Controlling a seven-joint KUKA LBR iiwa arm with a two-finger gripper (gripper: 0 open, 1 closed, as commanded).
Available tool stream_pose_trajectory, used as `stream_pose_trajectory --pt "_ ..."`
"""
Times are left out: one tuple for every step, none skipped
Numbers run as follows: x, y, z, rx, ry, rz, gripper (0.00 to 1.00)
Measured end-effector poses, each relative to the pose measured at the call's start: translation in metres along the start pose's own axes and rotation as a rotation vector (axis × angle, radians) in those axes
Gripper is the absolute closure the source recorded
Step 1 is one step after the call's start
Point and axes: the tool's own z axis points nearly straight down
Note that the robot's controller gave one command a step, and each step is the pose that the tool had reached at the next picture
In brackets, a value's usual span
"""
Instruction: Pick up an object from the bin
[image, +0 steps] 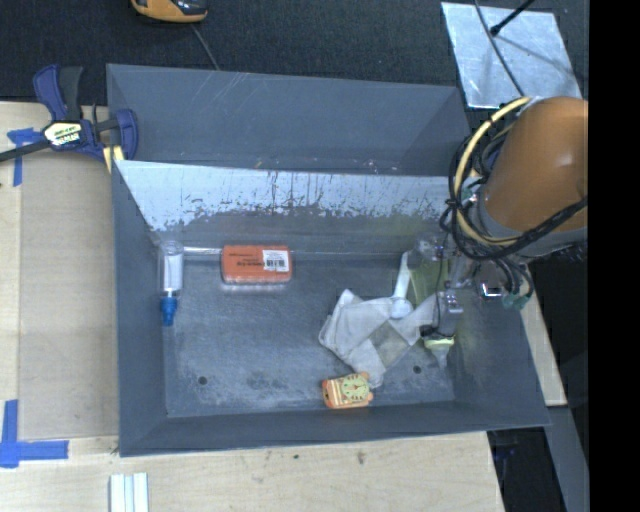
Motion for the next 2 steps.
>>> stream_pose_trajectory --pt "-0.001 0.0 -0.005 0.001 -0.008 -0.002 0.0" --pt "-0.003 0.015 0.042 0.002 -0.015 -0.018 0.0"
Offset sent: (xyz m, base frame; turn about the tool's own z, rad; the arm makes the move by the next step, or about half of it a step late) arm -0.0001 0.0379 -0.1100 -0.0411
